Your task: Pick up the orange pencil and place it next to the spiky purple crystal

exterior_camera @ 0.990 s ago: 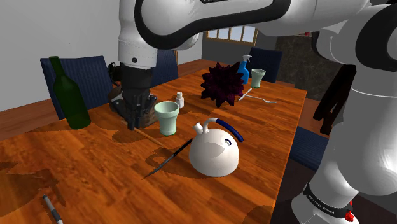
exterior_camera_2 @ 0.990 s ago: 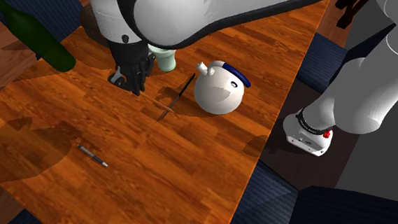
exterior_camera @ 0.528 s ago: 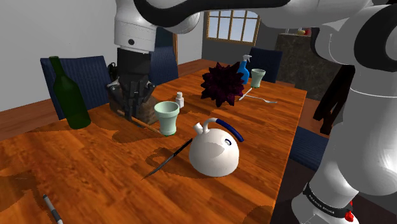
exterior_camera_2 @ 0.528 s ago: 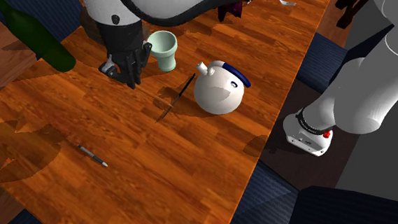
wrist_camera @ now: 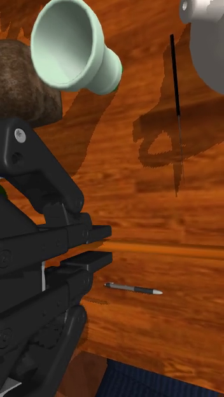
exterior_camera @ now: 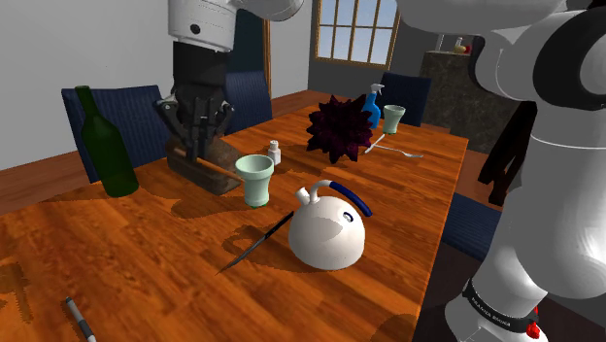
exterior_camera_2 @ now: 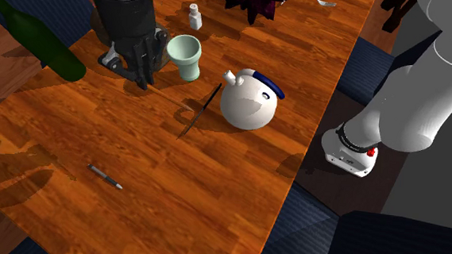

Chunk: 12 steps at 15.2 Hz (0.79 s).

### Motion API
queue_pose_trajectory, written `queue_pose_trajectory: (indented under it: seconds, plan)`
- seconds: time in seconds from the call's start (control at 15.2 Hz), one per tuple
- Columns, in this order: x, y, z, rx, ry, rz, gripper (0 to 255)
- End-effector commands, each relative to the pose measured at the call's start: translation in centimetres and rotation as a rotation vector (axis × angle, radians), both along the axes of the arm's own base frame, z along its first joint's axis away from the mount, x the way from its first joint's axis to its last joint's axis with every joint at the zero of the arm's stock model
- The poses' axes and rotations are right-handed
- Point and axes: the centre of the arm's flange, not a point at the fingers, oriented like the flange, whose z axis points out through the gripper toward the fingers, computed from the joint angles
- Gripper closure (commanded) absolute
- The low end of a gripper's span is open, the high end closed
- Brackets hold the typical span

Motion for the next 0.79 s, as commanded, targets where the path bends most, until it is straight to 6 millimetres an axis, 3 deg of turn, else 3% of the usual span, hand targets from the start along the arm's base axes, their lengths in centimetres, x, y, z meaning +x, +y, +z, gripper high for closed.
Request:
queue_pose_trajectory:
  seconds: [0.0,0.73]
  plan:
    - [-0.1,0.1,1.1,0.000,0.000,0.000,255]
    - [-0.1,0.1,6.5,0.000,0.000,0.000,255]
